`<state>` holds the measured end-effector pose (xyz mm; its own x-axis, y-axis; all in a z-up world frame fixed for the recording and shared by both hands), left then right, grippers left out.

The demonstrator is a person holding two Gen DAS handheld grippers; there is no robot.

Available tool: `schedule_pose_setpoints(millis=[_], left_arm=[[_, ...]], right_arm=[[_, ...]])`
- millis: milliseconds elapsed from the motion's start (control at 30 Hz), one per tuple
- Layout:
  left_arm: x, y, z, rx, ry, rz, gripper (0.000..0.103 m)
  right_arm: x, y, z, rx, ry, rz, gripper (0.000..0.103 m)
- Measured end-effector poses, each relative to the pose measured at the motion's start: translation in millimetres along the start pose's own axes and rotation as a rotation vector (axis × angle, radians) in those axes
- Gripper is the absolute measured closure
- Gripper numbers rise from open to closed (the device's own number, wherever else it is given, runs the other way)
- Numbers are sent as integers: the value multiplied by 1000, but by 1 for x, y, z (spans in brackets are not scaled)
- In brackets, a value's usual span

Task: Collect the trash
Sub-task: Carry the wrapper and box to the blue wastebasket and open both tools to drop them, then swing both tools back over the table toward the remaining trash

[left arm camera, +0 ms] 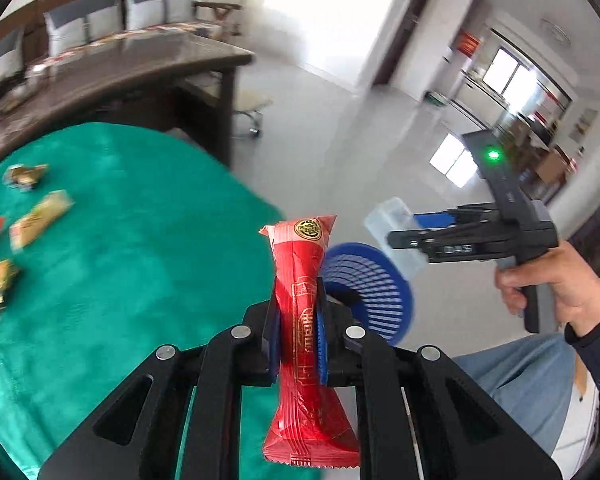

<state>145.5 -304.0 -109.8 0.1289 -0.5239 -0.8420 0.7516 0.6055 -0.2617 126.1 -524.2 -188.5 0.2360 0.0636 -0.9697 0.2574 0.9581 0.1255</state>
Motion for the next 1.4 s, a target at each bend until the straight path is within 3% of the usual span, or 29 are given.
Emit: schedule_pose_setpoints(millis=[167, 300, 500, 667, 700, 733, 767, 833, 1000, 1100, 1167, 1267, 1400], left_arm=[[78, -64, 21, 42, 79, -63, 90], [140, -98, 33, 75, 131, -68, 90], [210, -112, 44, 88, 189, -60, 89], [241, -112, 38, 64, 212, -55, 88], [245, -112, 40, 66, 206, -42, 83], [246, -113, 40, 68, 195, -30, 62], [245, -111, 42, 62, 170, -10, 33], [236, -108, 45, 39, 94, 22, 16], [193, -109, 51, 60, -58, 78, 5], [158, -114, 48, 105, -144, 77, 5], [138, -113, 42, 123, -180, 69, 5], [111, -107, 18, 115, -177, 49, 5], [84, -77, -18, 66, -70, 99, 5]], right_arm=[[28, -67, -12, 120, 18, 22, 43], [44, -96, -20, 176, 11, 48, 43], [59, -123, -25, 238, 26, 101, 43], [72, -129, -20, 261, 43, 135, 43], [73, -129, -18, 261, 37, 141, 36], [73, -130, -17, 263, 29, 151, 25], [71, -132, -17, 269, 18, 159, 13], [66, -136, -17, 277, -2, 172, 14], [36, -139, -19, 278, -104, 147, 13], [13, -137, -20, 265, -197, 122, 5], [-4, -130, -19, 227, -266, 74, 5], [-21, -117, -18, 163, -333, -17, 5], [-35, -81, -18, 57, -394, -112, 5]])
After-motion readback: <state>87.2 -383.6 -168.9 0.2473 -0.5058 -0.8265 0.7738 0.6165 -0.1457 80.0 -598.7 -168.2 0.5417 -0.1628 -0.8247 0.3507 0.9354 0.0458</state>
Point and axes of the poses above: each gripper's, at about its wrist camera, not at the fingertips, and x roughly the way its jaws point, y to its left, z to its top, the point moved 2 cm from there along x, roughly the way its jaws point, and after that the axes turned 8 degrees about y, right-handed, at the moved point
